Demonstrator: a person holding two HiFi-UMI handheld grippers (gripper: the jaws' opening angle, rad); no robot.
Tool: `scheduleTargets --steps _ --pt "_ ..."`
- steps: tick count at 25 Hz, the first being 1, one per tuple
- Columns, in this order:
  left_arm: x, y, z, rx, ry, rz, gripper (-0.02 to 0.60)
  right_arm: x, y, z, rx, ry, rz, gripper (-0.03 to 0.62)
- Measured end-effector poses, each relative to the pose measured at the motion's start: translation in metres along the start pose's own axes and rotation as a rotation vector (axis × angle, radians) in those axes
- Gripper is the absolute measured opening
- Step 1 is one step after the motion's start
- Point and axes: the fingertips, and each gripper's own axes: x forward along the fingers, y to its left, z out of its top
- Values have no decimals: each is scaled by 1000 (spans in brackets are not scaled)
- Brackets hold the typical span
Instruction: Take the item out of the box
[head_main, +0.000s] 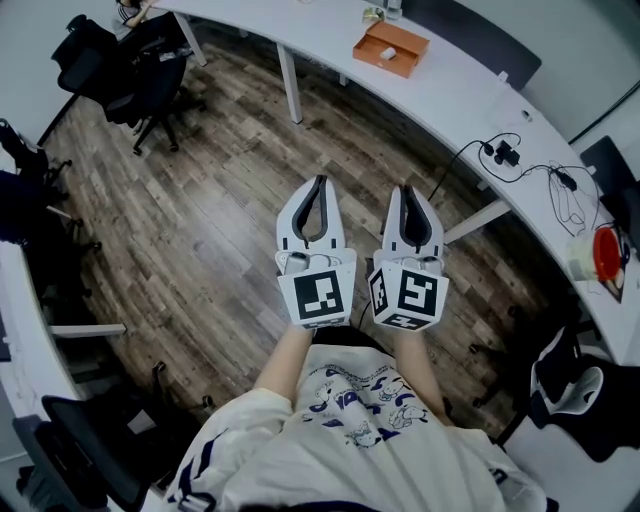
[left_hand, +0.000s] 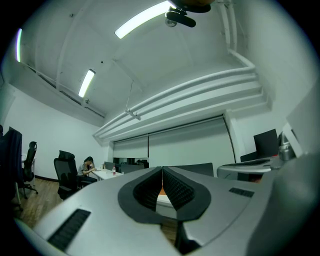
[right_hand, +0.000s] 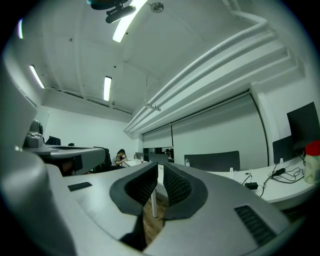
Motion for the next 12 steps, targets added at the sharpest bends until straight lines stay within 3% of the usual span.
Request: scheduleTargets --steps 12 --pt "40 9 -15 -12 10 -2 18 39 -9 -10 9 15 -12 54"
